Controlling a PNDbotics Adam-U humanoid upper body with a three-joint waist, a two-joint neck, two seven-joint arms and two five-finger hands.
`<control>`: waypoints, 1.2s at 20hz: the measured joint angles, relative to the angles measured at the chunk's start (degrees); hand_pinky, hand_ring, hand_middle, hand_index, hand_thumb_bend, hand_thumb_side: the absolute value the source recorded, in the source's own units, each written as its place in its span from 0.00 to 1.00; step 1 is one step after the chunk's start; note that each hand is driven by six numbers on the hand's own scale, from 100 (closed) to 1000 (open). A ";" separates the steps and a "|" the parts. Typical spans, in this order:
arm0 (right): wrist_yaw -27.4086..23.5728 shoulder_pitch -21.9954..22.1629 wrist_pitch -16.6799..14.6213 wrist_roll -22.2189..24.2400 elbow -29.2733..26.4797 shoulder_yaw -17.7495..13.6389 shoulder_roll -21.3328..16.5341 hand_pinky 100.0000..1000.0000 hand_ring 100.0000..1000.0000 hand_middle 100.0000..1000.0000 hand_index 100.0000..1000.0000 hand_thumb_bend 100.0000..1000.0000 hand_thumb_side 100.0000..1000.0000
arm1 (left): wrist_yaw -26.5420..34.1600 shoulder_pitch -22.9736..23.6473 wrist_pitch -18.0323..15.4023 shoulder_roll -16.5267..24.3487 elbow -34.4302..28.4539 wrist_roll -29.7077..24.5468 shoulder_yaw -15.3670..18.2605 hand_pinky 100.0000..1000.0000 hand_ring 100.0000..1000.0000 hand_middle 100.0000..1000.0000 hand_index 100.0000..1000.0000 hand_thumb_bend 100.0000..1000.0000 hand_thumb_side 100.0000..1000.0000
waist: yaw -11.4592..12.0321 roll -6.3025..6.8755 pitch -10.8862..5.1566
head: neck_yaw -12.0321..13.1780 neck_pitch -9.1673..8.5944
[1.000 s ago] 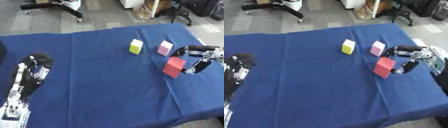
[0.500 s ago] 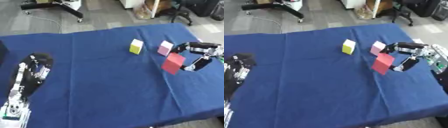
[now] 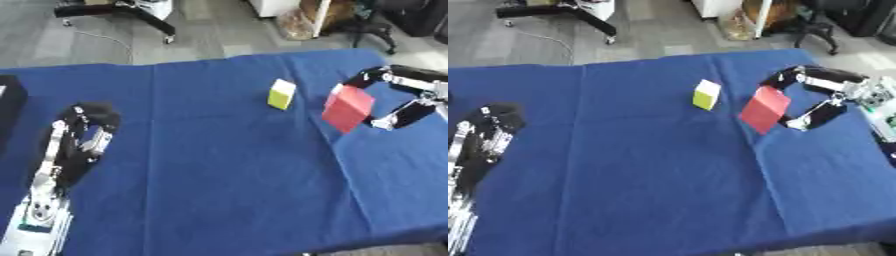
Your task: Pick up the objects with one hand, pass them to the other hand, and then place them into the box on the other side of the table.
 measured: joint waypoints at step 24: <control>-12.46 5.09 9.91 9.91 -17.87 -6.36 25.81 0.77 0.75 0.72 0.27 0.00 0.00 | -10.59 -9.66 -1.72 2.03 -2.81 -4.73 -3.97 0.83 0.58 0.65 0.65 0.49 0.54 | 0.42 1.42 -0.07 | 7.95 0.00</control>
